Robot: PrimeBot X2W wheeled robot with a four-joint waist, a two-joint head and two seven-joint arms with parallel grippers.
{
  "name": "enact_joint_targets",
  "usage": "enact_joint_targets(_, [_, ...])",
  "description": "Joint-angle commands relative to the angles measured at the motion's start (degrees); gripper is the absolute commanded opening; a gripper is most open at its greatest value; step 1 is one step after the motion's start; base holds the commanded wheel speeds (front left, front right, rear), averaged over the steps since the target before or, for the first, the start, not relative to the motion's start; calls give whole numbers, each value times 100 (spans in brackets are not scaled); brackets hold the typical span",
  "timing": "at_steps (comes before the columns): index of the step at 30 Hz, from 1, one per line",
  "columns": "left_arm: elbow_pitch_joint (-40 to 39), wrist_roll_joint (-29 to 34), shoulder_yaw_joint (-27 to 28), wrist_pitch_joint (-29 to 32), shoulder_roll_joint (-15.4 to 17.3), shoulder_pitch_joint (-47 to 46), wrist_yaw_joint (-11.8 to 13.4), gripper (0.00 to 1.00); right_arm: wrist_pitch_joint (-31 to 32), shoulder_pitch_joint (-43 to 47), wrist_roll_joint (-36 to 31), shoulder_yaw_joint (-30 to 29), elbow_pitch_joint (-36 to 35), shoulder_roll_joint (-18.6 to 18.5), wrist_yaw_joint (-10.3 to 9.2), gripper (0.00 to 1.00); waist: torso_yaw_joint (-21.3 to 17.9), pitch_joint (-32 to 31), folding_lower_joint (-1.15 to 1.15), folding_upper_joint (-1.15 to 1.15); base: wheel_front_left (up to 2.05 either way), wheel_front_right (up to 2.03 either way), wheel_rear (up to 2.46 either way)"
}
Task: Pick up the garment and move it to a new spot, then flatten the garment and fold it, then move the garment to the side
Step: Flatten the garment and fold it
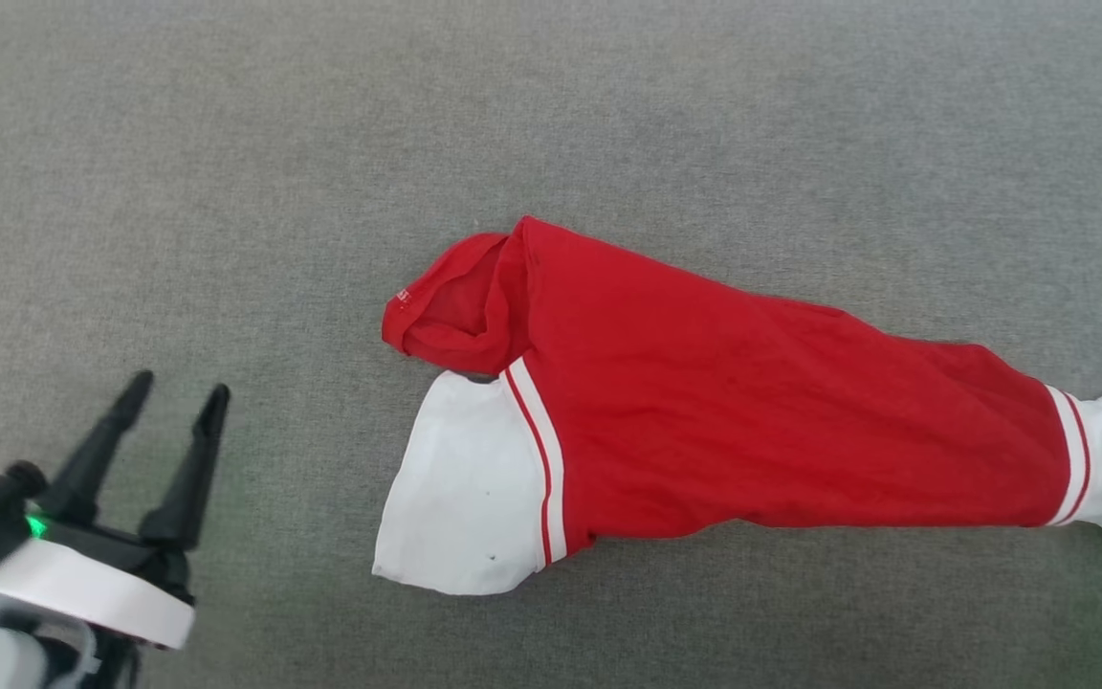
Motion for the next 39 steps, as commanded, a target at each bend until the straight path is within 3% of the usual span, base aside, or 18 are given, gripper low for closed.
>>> enact_joint_targets(1, [-84, -16, 3, -29, 140, -104, 13, 100, -106, 19, -47, -53, -88, -38, -12, 100, -27, -28, 0, 0, 0, 0, 0])
enact_joint_targets(4, [-334, -52, -73, -28, 555, -148, 13, 100, -408, 16, 47, -136, -392, 18, -12, 100, -73, -79, 0, 0, 0, 0, 0])
enact_joint_targets(9, [-876, -140, -627, -28, 1627, -277, 13, 100, -985, -140, 402, 136, -924, 127, -12, 100, -168, -128, 0, 0, 0, 0, 0])
enact_joint_targets(13, [-1466, -488, -1747, 222, 2687, -525, 13, 100, -1273, -326, 360, 557, -1032, 137, -12, 100, -258, -146, 0, 0, 0, 0, 0])
enact_joint_targets(14, [-1466, -488, -1747, 222, 2687, -525, 13, 100, -1273, -326, 360, 557, -1032, 137, -12, 100, -258, -146, 0, 0, 0, 0, 0])
enact_joint_targets(16, [-1793, -730, -2377, 529, 3125, -749, 14, 100, -1364, -456, 339, 750, -1009, 189, -12, 100, -305, -130, 0, 0, 0, 0, 0])
enact_joint_targets(18, [-2077, -874, -2951, 821, 3348, -1072, 14, 100, -1431, -562, 292, 887, -951, 219, -12, 100, -339, -111, 0, 0, 0, 0, 0])
enact_joint_targets(22, [-2343, -1205, -4083, 1377, 3388, -1782, 14, 100, -1517, -752, 242, 1097, -813, 272, -12, 100, -442, -70, 0, 0, 0, 0, 0])
enact_joint_targets(28, [-1806, -1551, -5491, 1695, 2803, -2782, 13, 100, -1565, -808, 228, 1128, -697, 290, -11, 100, -560, -48, 0, 0, 0, 0, 0])
enact_joint_targets(35, [-1066, -1732, -5828, 1800, 2186, -3016, 13, 100, -1509, -919, 237, 1196, -765, 285, -11, 100, -741, 33, 0, 0, 0, 0, 0])
enact_joint_targets(39, [-842, -1814, -5820, 1968, 2065, -2852, 13, 100, -1473, -975, 234, 1244, -843, 298, -11, 100, -831, 102, 0, 0, 0, 0, 0])
